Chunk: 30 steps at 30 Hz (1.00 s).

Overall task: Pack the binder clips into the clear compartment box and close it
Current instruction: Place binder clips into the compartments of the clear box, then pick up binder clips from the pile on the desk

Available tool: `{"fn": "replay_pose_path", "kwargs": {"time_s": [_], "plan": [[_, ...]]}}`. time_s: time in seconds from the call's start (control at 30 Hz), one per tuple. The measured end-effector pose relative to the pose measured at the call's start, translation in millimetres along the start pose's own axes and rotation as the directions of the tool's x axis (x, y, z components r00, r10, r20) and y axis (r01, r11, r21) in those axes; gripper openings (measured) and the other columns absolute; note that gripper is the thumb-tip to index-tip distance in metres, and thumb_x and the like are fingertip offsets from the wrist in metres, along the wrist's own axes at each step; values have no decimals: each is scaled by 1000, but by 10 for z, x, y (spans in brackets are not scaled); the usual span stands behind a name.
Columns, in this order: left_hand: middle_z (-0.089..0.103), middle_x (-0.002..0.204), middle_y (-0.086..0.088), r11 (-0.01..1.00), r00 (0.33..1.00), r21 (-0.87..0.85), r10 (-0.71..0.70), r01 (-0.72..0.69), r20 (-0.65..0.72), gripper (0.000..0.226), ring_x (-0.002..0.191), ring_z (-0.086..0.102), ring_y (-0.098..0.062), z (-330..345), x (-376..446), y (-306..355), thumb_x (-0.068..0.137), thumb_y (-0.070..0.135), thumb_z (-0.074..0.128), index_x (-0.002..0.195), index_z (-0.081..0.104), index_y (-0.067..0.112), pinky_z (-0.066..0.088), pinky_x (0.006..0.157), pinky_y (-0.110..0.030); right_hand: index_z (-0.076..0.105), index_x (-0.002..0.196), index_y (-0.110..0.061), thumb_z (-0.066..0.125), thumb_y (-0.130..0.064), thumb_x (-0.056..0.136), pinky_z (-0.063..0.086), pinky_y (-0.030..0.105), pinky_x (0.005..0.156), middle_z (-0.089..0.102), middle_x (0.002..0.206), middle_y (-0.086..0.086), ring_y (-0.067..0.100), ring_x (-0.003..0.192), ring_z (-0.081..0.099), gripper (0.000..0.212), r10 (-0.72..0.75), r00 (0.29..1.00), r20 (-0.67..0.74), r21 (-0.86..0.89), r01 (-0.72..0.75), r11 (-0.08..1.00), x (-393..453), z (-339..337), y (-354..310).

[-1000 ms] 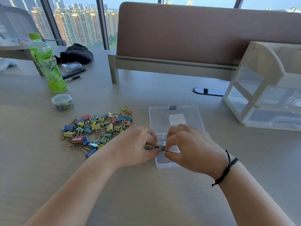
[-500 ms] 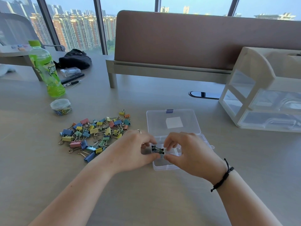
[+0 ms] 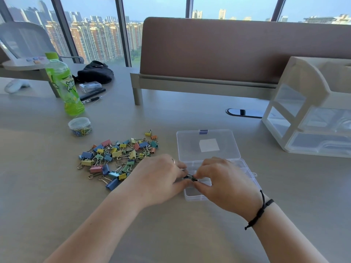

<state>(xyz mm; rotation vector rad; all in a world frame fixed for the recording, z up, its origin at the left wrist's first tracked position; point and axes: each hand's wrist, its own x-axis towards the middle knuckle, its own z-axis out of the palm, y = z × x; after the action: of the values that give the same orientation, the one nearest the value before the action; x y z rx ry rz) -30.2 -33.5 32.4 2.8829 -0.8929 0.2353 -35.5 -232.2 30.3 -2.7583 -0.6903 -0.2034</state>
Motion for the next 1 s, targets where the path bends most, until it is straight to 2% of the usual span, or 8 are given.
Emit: {"fn": "replay_pose_path", "kwargs": {"time_s": [0.13, 0.3, 0.4, 0.53, 0.63, 0.7, 0.8, 1.0], "plan": [[64, 116, 14, 997, 1000, 70, 24, -23, -9, 46, 104, 55, -15, 20, 14, 5, 102, 53, 31, 112, 68, 29, 51, 67, -32, 69, 72, -20, 46, -45, 95, 47, 34, 68, 58, 74, -5, 19, 72, 55, 40, -75, 997, 35, -151, 79, 985, 46, 22, -66], [66, 105, 9, 997, 999, 74, 17, -14, -39, 44, 97, 56, -16, 81, 22, 1, 100, 49, 33, 100, 68, 24, 49, 66, -32, 71, 69, -20, 51, -37, 94, 47, 33, 60, 58, 70, -4, 22, 67, 56, 36, -89, 996, 20, -212, 91, 973, 52, 71, -106], [68, 94, 10, 999, 998, -52, -18, 15, -55, 41, 88, 60, -14, 127, -19, -124, 93, 51, 40, 93, 71, 26, 53, 65, -33, 72, 69, -22, 55, -36, 92, 44, 30, 53, 57, 67, -5, 19, 65, 57, 32, -81, 995, -50, -180, 71, 981, 48, 112, -163], [74, 106, 13, 891, 982, -432, -179, 137, -57, 21, 95, 66, 1, 111, -50, -389, 88, 42, 67, 92, 79, 26, 55, 84, -29, 71, 84, -20, 47, -39, 97, 49, 38, 70, 59, 83, -6, 18, 84, 56, 33, -29, 999, -16, -99, 28, 995, 89, 181, -312], [72, 87, 16, 834, 918, -492, -364, 248, -155, 11, 78, 64, 4, 42, -49, -562, 89, 29, 69, 97, 77, 28, 52, 73, -23, 71, 89, -20, 49, -39, 96, 49, 36, 74, 61, 88, -7, 16, 89, 55, 29, 27, 999, -20, -59, -29, 998, 156, 213, -384], [69, 92, 17, 795, 869, -501, -471, 343, -152, 21, 73, 60, 4, 4, -48, -674, 88, 26, 70, 109, 71, 30, 45, 70, -18, 72, 92, -23, 51, -40, 94, 50, 35, 75, 63, 90, -9, 14, 90, 57, 27, 76, 997, -4, -36, -76, 996, 196, 202, -400], [64, 122, 8, 789, 863, -425, -505, 445, -34, 49, 84, 57, -8, 5, -57, -789, 83, 26, 73, 129, 58, 29, 47, 85, -26, 73, 89, -27, 55, -48, 90, 51, 32, 71, 65, 88, -11, 12, 84, 59, 28, 141, 990, -9, -13, -141, 990, 249, 139, -387], [61, 110, 14, 804, 851, -316, -524, 504, 26, 53, 103, 54, -11, 17, -161, -840, 80, 35, 72, 130, 53, 33, 47, 89, -34, 66, 110, -33, 61, -52, 87, 47, 29, 82, 60, 97, -15, 9, 97, 53, 30, 111, 991, -68, 52, -108, 993, 444, 130, -414]]}}
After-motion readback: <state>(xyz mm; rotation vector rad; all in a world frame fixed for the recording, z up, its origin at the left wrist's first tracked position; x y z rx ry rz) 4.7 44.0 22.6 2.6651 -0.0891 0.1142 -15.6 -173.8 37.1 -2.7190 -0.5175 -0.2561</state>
